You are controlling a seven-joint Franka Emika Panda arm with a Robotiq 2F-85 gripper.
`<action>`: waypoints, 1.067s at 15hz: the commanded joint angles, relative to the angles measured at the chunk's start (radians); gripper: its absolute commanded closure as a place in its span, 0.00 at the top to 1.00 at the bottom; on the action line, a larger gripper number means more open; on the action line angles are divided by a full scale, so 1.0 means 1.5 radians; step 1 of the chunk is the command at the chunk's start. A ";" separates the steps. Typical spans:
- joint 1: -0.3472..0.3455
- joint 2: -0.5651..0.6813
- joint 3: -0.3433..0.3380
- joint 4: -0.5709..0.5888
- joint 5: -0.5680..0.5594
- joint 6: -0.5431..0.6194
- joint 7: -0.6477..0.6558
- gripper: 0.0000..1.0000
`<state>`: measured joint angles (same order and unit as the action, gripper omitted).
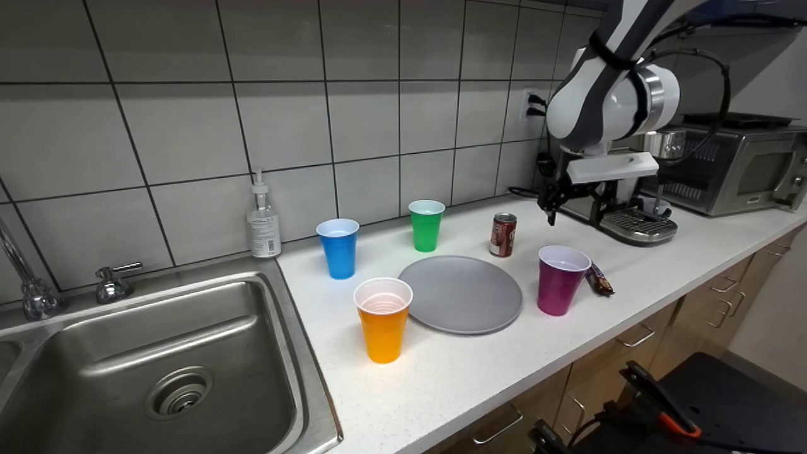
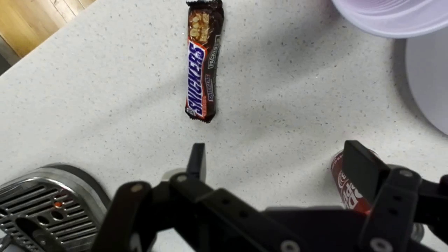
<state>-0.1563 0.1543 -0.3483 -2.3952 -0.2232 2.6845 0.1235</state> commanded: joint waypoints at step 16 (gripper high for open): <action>0.034 -0.154 0.139 -0.129 0.005 -0.025 -0.021 1.00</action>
<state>-0.1084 -0.0077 -0.1645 -2.5514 -0.2299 2.6859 0.1161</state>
